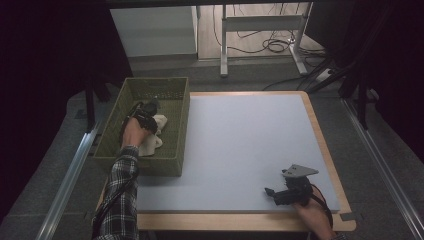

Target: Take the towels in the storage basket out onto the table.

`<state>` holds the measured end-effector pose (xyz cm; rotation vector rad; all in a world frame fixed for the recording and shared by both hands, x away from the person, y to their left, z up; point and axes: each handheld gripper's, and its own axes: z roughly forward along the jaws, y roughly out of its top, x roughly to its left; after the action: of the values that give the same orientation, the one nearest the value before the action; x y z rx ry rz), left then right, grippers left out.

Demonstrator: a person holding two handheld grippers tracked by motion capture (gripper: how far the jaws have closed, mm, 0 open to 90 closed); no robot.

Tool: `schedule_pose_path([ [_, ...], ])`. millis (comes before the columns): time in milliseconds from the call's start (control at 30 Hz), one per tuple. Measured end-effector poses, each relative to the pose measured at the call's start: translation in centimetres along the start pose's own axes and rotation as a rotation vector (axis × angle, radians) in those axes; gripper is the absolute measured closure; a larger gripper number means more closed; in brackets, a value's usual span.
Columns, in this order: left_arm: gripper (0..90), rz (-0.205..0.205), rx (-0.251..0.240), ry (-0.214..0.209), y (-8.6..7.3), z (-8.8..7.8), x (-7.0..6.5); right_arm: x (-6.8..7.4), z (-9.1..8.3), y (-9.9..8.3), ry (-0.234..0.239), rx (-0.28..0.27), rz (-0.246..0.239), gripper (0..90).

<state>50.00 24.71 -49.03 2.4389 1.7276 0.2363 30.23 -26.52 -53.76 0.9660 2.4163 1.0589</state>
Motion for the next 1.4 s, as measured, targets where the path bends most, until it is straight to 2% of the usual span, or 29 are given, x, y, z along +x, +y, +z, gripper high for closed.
schedule_pose_path([
  [100, 76.8, -0.012, -0.067, -0.025, -0.2, -0.9, 0.2, 0.0, 0.0, 0.0, 0.000, -0.001, 0.000, 4.4],
  [200, 76.7, -0.008, -0.087, -0.022, -0.4, -1.2, 0.2, 0.0, 0.0, 0.0, 0.000, -0.001, -0.001, 4.4],
  [233, 76.6, 0.005, -0.119, -0.014, -0.7, -1.8, 0.1, 0.0, 0.0, 0.0, 0.000, -0.001, -0.001, 4.4],
  [333, 76.5, 0.013, -0.142, -0.019, -0.9, -2.5, 0.2, 0.0, 0.0, 0.0, 0.000, -0.001, -0.001, 4.4],
  [367, 76.5, 0.019, -0.170, -0.029, -1.1, -3.4, 0.3, 0.0, 0.0, 0.0, 0.000, -0.001, -0.001, 4.4],
  [400, 76.5, 0.019, -0.170, -0.029, -1.1, -3.4, 0.3, 0.0, 0.0, 0.0, 0.000, -0.001, -0.001, 4.4],
  [467, 76.5, 0.032, -0.203, -0.046, -1.4, -4.8, 0.2, 0.0, 0.0, 0.0, 0.000, 0.000, -0.001, 4.4],
  [533, 76.4, 0.042, -0.210, -0.046, -1.5, -5.2, 0.1, 0.0, 0.0, 0.0, 0.000, 0.000, -0.001, 4.4],
  [567, 76.4, 0.059, -0.233, -0.053, -1.6, -6.2, -0.2, 0.0, 0.0, 0.0, 0.000, 0.000, -0.001, 4.3],
  [700, 76.1, 0.083, -0.257, -0.060, -1.7, -7.4, -0.5, 0.0, 0.0, 0.0, -0.001, 0.000, -0.002, 4.3],
  [833, 75.9, 0.119, -0.295, -0.043, -2.0, -9.2, -1.0, 0.0, 0.0, 0.0, -0.001, 0.001, -0.001, 4.4],
  [1100, 75.9, 0.144, -0.340, -0.035, -2.4, -11.3, -1.2, 0.0, 0.0, 0.0, -0.001, 0.001, -0.002, 4.3],
  [1233, 75.8, 0.153, -0.377, -0.048, -2.6, -13.0, -1.3, 0.0, 0.0, 0.0, -0.001, 0.001, -0.002, 4.3],
  [1333, 75.8, 0.159, -0.386, -0.050, -2.6, -13.7, -1.5, 0.0, 0.0, 0.0, -0.001, 0.001, -0.002, 4.3],
  [1400, 75.8, 0.168, -0.404, -0.058, -2.6, -14.8, -1.7, 0.0, 0.0, 0.0, -0.001, 0.000, -0.002, 4.3],
])
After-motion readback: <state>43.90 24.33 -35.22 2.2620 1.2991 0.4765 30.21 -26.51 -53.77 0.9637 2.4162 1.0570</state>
